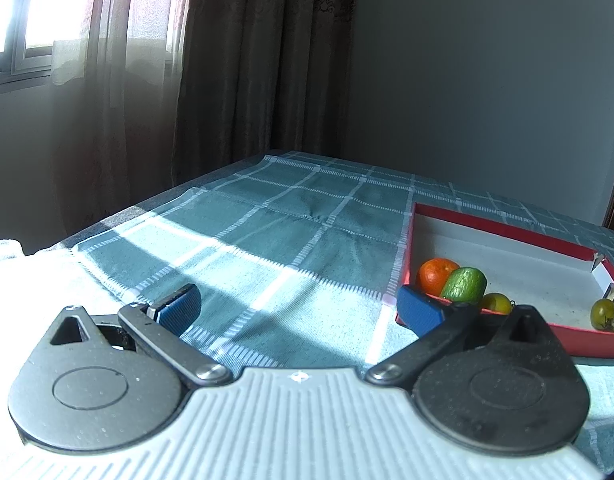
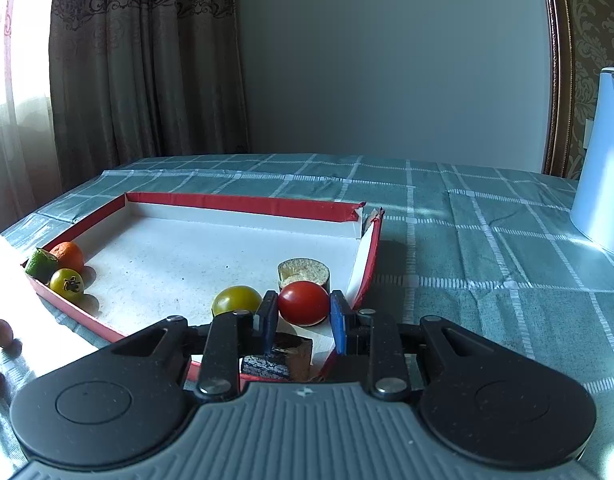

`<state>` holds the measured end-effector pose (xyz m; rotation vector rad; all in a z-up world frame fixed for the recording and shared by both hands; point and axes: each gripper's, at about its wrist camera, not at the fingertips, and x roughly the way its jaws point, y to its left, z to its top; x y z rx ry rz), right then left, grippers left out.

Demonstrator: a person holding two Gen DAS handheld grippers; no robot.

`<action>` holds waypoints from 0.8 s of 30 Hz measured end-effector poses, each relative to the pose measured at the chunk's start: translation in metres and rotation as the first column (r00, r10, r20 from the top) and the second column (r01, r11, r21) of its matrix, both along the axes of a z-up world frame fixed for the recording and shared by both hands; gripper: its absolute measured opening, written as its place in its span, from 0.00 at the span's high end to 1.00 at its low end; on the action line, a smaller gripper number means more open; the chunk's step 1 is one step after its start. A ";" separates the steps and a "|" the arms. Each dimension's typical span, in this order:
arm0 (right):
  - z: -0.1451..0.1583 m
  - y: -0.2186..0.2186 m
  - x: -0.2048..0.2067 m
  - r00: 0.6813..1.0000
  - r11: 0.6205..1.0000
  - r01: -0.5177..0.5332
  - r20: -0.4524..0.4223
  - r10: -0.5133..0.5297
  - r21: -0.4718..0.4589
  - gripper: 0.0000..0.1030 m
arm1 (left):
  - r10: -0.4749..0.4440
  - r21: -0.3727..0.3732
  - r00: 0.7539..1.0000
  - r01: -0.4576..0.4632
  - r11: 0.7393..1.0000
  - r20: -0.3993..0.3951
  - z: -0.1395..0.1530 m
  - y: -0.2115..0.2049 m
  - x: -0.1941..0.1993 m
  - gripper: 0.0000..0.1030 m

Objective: Organize fruits
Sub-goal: 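Lower the cherry tomato into the red tray and open the right gripper, then reach the left gripper to the second red cherry tomato and close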

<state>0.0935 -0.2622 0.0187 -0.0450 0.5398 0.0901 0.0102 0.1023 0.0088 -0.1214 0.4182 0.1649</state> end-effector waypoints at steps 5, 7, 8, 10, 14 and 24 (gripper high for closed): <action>0.005 -0.006 -0.008 1.000 0.999 0.009 0.027 -0.011 0.050 0.63 | 0.007 -0.005 1.000 -0.007 1.000 -0.010 -0.001 0.001 0.002 0.00; 0.012 -0.008 -0.018 0.996 0.998 0.045 0.070 -0.048 0.051 0.42 | 0.007 -0.008 1.000 -0.007 1.000 -0.010 0.000 0.001 0.002 0.00; 0.016 -0.009 -0.025 0.993 0.997 0.054 0.105 -0.060 0.051 0.36 | 0.007 -0.009 1.000 -0.007 1.000 -0.010 0.000 0.002 0.002 0.00; 0.023 -0.010 -0.037 0.988 0.997 0.042 0.148 -0.051 0.063 0.36 | 0.006 -0.010 1.000 -0.006 1.000 -0.010 0.000 0.002 0.002 0.00; 0.031 -0.009 -0.066 0.986 0.992 -0.013 0.167 -0.009 0.127 0.36 | 0.005 -0.012 1.000 -0.005 1.000 -0.007 0.000 0.002 0.002 0.00; 0.007 -0.008 -0.099 0.996 0.986 -0.046 0.084 0.033 0.162 0.24 | -0.026 -0.032 1.000 0.025 0.999 -0.010 0.001 0.005 -0.001 0.00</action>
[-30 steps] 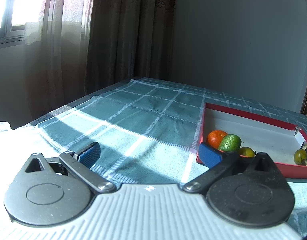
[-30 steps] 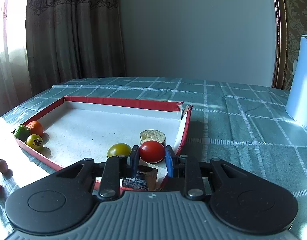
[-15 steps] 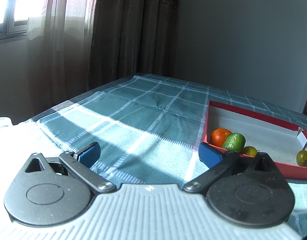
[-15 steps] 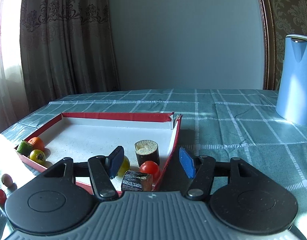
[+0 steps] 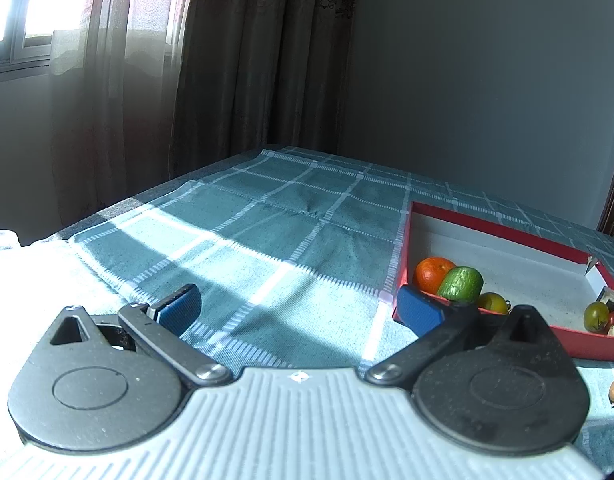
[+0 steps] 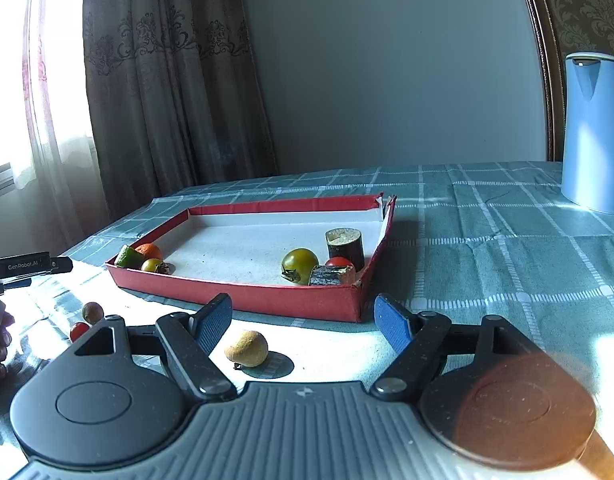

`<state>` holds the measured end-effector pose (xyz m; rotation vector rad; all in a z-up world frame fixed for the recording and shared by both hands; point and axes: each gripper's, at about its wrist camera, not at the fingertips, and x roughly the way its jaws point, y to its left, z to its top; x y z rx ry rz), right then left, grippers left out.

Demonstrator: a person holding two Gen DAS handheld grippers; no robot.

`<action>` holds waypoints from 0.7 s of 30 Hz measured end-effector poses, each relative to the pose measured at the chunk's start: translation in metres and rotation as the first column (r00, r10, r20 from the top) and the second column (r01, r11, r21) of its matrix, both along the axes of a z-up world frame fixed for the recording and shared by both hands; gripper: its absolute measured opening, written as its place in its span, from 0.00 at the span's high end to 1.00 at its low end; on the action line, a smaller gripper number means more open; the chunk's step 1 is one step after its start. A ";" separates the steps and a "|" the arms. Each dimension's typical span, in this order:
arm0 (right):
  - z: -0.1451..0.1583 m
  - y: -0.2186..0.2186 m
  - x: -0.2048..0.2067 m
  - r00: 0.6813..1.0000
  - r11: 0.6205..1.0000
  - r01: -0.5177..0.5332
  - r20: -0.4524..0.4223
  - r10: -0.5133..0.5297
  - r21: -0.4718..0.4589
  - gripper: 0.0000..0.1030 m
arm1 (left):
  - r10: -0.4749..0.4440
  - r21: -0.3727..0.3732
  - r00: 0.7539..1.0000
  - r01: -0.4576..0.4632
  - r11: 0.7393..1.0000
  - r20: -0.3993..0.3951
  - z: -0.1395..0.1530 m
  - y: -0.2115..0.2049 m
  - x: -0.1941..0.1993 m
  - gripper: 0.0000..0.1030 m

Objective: Organize fruits
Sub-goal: 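Reach the left gripper to the second red cherry tomato and close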

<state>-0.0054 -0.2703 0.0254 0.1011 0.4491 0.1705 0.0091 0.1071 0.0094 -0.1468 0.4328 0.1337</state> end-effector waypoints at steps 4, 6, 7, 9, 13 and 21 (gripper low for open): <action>-0.003 -0.013 0.002 1.000 0.997 0.013 -0.017 -0.012 0.075 0.24 | -0.051 -0.002 0.998 0.051 0.999 0.028 0.003 -0.004 -0.019 0.00; -0.005 -0.017 0.004 0.999 0.993 0.022 -0.041 -0.018 0.112 0.24 | -0.110 -0.001 0.994 0.110 0.994 0.013 0.001 -0.014 -0.028 0.03; -0.006 -0.019 0.005 0.999 0.992 0.024 -0.051 -0.018 0.121 0.24 | -0.135 0.015 0.991 0.134 0.991 0.012 0.001 -0.019 -0.032 0.09; -0.007 -0.019 0.007 0.998 0.991 0.028 -0.059 -0.021 0.127 0.24 | -0.201 0.088 0.980 0.200 0.976 0.001 -0.002 -0.040 -0.043 0.16; -0.006 -0.019 0.006 0.998 0.992 0.026 -0.059 -0.018 0.124 0.24 | -0.283 0.197 0.959 0.282 0.939 -0.022 -0.008 -0.074 -0.061 0.17; -0.006 -0.017 0.007 0.998 0.993 0.021 -0.065 -0.013 0.114 0.24 | -0.329 0.276 0.942 0.332 0.902 -0.057 -0.014 -0.106 -0.069 0.28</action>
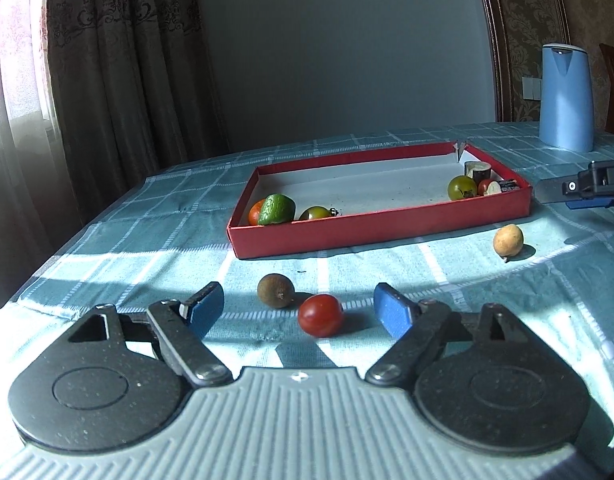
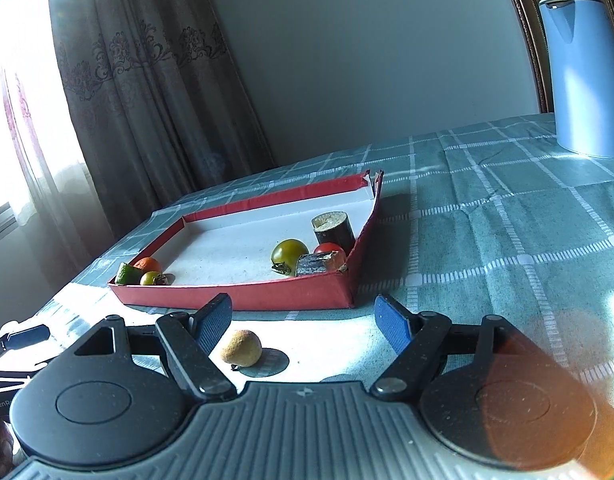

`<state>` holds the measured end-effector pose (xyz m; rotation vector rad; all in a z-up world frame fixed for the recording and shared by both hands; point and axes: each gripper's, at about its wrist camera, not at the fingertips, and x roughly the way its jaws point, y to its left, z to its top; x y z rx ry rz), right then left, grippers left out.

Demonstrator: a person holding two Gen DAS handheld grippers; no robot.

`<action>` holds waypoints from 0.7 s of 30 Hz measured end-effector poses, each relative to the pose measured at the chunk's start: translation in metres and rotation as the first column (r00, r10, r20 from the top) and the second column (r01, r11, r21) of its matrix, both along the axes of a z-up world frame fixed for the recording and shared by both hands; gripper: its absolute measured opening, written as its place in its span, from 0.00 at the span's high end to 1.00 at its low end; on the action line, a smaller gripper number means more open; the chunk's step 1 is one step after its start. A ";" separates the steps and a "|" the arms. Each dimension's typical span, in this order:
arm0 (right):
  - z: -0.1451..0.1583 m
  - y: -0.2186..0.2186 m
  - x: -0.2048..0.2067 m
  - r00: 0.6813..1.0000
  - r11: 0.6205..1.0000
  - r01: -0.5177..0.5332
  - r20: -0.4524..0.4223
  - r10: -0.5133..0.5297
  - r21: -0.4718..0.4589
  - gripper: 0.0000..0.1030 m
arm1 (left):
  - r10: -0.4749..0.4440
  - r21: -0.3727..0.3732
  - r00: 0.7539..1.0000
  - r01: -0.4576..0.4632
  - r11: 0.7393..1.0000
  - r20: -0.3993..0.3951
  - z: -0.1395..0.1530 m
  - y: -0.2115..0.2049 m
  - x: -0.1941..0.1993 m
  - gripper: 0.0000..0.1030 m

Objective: Organize fruits
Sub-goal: 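Reach the left gripper to the second red cherry tomato and close, then carry the cherry tomato into the red tray and open the left gripper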

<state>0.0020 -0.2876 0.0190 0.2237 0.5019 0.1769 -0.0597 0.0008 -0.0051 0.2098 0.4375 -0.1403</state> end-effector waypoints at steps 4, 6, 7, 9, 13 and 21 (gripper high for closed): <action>0.000 0.000 0.000 1.000 1.000 -0.001 0.000 0.001 -0.004 0.24 | 0.009 -0.007 0.997 -0.010 1.000 -0.075 -0.007 -0.004 0.015 0.38; -0.001 0.001 0.000 1.000 1.000 -0.001 0.001 0.001 -0.006 0.22 | 0.014 -0.024 0.994 -0.017 1.000 -0.108 -0.008 -0.003 0.022 0.44; -0.001 0.001 0.000 1.000 1.000 -0.002 0.003 0.002 -0.008 0.20 | 0.013 -0.040 0.993 -0.018 0.999 -0.115 -0.008 -0.002 0.023 0.48; -0.001 0.001 0.001 1.000 1.000 -0.004 0.002 0.004 -0.010 0.20 | 0.005 -0.043 0.992 -0.010 0.999 -0.122 -0.008 -0.004 0.024 0.66; -0.001 0.001 0.001 1.000 1.000 -0.004 -0.003 0.004 -0.011 0.20 | 0.010 -0.021 0.994 -0.012 1.000 -0.108 -0.007 -0.012 0.021 0.76; -0.001 0.001 0.001 1.000 1.000 -0.004 -0.003 0.004 -0.013 0.20 | 0.022 -0.028 0.997 -0.024 0.999 -0.080 0.010 -0.022 0.019 0.76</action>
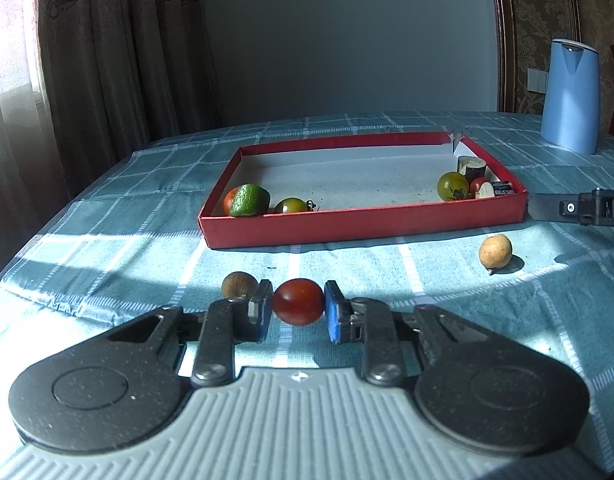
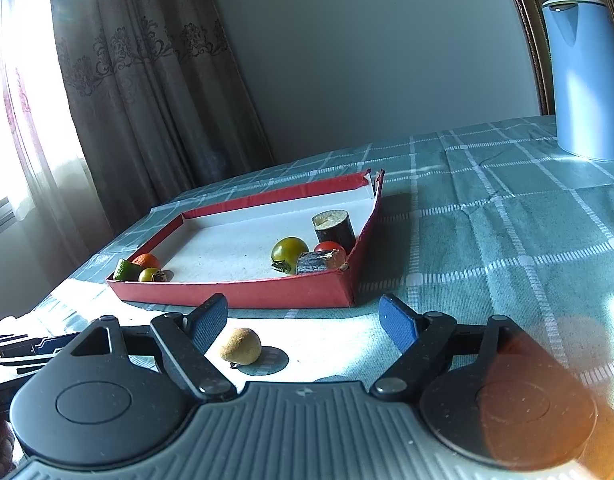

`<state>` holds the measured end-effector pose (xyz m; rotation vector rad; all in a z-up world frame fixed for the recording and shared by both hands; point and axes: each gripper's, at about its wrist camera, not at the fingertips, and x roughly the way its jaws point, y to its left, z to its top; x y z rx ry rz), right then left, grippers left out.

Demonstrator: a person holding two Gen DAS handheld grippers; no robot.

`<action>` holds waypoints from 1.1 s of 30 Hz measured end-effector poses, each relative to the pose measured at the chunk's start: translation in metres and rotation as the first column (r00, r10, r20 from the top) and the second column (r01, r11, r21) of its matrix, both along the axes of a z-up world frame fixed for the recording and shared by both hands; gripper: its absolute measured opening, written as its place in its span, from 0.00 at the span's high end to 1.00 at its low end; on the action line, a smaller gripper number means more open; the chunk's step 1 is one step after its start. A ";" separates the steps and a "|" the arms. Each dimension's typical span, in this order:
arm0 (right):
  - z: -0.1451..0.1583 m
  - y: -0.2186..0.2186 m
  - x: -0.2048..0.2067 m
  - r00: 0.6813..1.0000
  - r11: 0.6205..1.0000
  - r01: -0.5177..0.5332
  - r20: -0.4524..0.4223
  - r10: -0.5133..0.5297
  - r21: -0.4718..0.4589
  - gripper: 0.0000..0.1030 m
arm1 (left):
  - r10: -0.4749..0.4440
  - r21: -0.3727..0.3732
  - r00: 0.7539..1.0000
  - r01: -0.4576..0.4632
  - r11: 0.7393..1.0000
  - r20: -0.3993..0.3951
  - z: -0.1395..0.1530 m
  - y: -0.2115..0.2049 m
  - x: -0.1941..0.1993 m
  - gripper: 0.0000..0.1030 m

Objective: Organize fruits
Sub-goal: 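Carry the cherry tomato into the red tray and open the left gripper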

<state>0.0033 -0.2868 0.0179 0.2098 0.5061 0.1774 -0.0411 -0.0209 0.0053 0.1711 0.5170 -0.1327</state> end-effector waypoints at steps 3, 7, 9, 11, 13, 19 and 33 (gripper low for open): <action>0.000 0.000 0.000 1.000 1.000 -0.001 -0.002 0.001 -0.003 0.20 | 0.011 0.011 1.000 -0.012 1.000 0.021 0.008 -0.006 0.003 0.76; 0.000 0.001 0.001 1.000 1.000 -0.002 -0.002 0.002 -0.003 0.20 | 0.040 0.035 0.998 -0.041 0.999 0.052 0.017 -0.015 0.011 0.76; -0.001 0.001 0.001 1.000 1.000 -0.003 -0.004 0.003 -0.004 0.20 | 0.055 0.053 0.996 -0.059 0.997 0.072 0.020 -0.019 0.018 0.76; -0.001 0.001 0.001 1.000 1.000 -0.004 -0.006 0.004 -0.006 0.20 | 0.073 0.057 0.994 -0.078 0.995 0.080 0.023 -0.021 0.026 0.76; -0.001 0.002 0.001 1.000 1.000 -0.007 -0.007 0.007 -0.009 0.20 | 0.093 0.050 0.992 -0.097 0.994 0.082 0.025 -0.021 0.035 0.76; -0.001 0.002 0.002 1.000 1.000 -0.011 -0.013 0.011 -0.014 0.20 | 0.145 0.039 0.986 -0.148 0.988 0.077 0.026 -0.020 0.069 0.76; -0.003 0.004 0.005 0.999 1.000 -0.013 -0.039 0.012 -0.020 0.19 | 0.162 -0.134 0.986 -0.154 0.979 0.047 0.038 0.013 0.128 0.76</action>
